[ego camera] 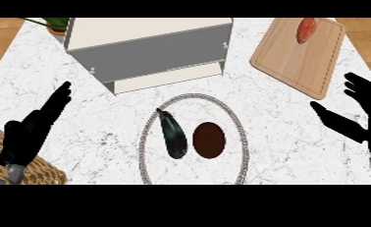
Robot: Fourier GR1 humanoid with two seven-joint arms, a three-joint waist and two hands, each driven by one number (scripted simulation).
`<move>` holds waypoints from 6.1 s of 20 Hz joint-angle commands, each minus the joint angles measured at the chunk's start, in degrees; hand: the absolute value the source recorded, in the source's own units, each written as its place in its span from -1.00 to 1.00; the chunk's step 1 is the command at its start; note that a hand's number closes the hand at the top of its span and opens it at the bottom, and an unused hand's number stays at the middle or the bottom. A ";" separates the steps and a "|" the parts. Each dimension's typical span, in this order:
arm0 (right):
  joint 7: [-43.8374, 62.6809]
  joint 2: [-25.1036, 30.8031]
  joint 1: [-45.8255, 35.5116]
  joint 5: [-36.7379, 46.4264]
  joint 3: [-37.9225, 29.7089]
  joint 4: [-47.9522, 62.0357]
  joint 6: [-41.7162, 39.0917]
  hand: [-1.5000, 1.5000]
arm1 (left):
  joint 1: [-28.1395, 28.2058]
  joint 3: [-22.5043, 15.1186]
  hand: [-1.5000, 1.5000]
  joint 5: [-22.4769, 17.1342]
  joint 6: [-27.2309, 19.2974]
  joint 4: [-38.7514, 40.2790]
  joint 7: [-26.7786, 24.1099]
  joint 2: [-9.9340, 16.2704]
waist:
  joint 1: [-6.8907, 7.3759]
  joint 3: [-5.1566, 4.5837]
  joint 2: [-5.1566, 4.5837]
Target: Pick the cupcake from the placemat and place it in the tiered shelf
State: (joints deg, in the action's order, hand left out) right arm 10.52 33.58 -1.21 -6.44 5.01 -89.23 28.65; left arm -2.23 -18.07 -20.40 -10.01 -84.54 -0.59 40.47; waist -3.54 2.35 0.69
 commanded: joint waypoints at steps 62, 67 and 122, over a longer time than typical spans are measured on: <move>74.25 -26.72 -21.18 50.06 34.37 6.13 -36.97 -1.00 | 1.34 -2.10 0.00 5.65 -0.51 2.15 3.00 -12.77 | 2.66 -2.63 -0.66; 74.07 -29.39 -19.88 53.21 34.44 5.82 -38.36 -1.00 | 0.73 -1.08 0.00 5.62 0.55 1.33 3.95 -12.23 | 2.45 -2.56 -0.54; 56.75 -33.55 -40.75 71.60 14.08 -23.96 -48.61 1.00 | 3.02 -0.65 0.00 9.93 1.81 -0.35 4.54 -16.34 | 3.46 -2.57 -0.78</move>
State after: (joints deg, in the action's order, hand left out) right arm 60.49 0.59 -35.83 65.71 22.94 -115.53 -15.81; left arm -2.05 -14.41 -10.61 -5.83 -88.82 3.84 31.06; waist -0.52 1.98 0.93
